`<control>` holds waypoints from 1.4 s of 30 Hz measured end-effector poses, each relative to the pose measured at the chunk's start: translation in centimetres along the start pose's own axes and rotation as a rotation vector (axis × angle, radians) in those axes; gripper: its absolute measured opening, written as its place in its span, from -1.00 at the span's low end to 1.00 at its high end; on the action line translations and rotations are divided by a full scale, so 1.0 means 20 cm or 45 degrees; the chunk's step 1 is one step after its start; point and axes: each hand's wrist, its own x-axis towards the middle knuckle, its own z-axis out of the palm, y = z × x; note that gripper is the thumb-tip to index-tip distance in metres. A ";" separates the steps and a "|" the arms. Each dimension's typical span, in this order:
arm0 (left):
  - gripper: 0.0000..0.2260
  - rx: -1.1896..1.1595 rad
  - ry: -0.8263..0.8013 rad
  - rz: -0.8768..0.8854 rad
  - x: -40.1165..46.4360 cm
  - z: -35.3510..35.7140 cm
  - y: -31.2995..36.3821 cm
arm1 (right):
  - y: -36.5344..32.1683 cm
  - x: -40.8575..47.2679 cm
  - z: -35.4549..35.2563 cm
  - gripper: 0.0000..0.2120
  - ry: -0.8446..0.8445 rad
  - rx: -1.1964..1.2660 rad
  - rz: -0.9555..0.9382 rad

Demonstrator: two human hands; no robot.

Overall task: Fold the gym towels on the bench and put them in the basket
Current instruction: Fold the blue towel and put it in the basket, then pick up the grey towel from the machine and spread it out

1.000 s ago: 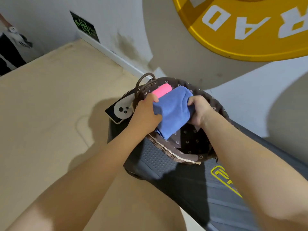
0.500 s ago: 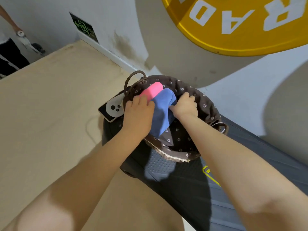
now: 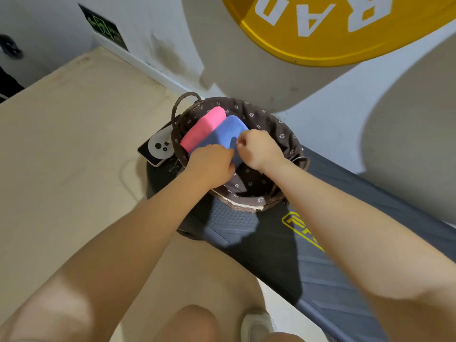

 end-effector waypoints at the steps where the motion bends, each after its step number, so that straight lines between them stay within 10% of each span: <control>1: -0.73 -0.027 -0.004 0.008 -0.02 -0.06 0.02 | 0.00 -0.05 -0.07 -0.83 0.046 0.053 0.013; 18: -0.81 -0.214 -0.533 0.553 -0.63 -1.35 0.74 | -0.30 -1.55 -1.41 -0.76 -0.034 0.241 0.785; 42: -0.81 0.165 -0.717 1.963 -2.63 -1.74 1.93 | -1.32 -4.17 -1.13 -0.75 0.872 0.697 1.952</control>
